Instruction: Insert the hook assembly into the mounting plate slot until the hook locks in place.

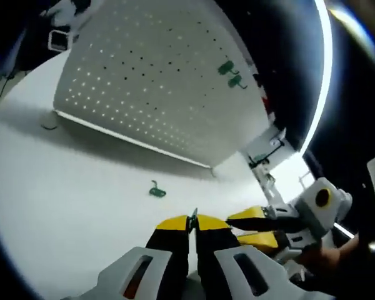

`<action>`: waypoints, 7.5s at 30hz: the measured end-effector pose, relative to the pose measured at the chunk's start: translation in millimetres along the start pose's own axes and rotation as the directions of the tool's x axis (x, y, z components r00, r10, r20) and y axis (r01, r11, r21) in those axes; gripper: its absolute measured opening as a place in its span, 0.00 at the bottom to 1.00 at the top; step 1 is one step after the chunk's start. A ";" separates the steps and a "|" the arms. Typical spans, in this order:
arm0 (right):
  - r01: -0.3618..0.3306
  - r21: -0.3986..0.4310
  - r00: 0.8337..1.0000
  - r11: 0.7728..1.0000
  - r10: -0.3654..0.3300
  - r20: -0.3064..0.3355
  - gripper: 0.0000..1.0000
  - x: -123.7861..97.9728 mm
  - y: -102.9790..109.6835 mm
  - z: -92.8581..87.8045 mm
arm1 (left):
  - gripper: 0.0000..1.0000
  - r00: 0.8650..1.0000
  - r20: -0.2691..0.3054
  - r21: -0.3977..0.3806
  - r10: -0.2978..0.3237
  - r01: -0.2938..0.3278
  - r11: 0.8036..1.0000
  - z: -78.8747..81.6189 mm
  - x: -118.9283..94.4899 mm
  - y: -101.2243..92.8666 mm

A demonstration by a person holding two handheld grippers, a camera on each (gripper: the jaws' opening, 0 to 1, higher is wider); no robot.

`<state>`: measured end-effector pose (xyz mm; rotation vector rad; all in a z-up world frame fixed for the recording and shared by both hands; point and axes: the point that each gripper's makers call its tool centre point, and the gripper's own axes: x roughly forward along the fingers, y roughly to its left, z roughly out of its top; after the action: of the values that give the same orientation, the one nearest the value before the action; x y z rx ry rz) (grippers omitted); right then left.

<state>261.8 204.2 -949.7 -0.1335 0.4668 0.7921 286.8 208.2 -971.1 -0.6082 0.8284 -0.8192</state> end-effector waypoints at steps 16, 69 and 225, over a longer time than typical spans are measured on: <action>0.030 -0.153 0.999 0.988 -0.034 -0.020 0.02 8.2 -0.1 1.9 | 0.02 0.998 0.022 -0.072 -0.053 0.054 0.996 -1.6 -3.7 -10.1; 0.056 -0.045 0.990 0.997 -0.050 0.132 0.00 -3.4 -23.3 52.2 | 0.38 0.964 0.231 0.446 -0.134 0.018 0.895 62.4 -27.2 -54.8; 0.659 0.284 0.587 0.696 -0.713 0.384 0.09 -85.3 -310.6 164.2 | 0.98 0.975 0.217 0.405 0.046 -0.133 0.905 42.7 -38.9 -14.6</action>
<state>489.2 -21.8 -782.7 -0.0050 -0.0359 -0.0046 300.4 238.6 -921.8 -0.2630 0.4679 -0.8038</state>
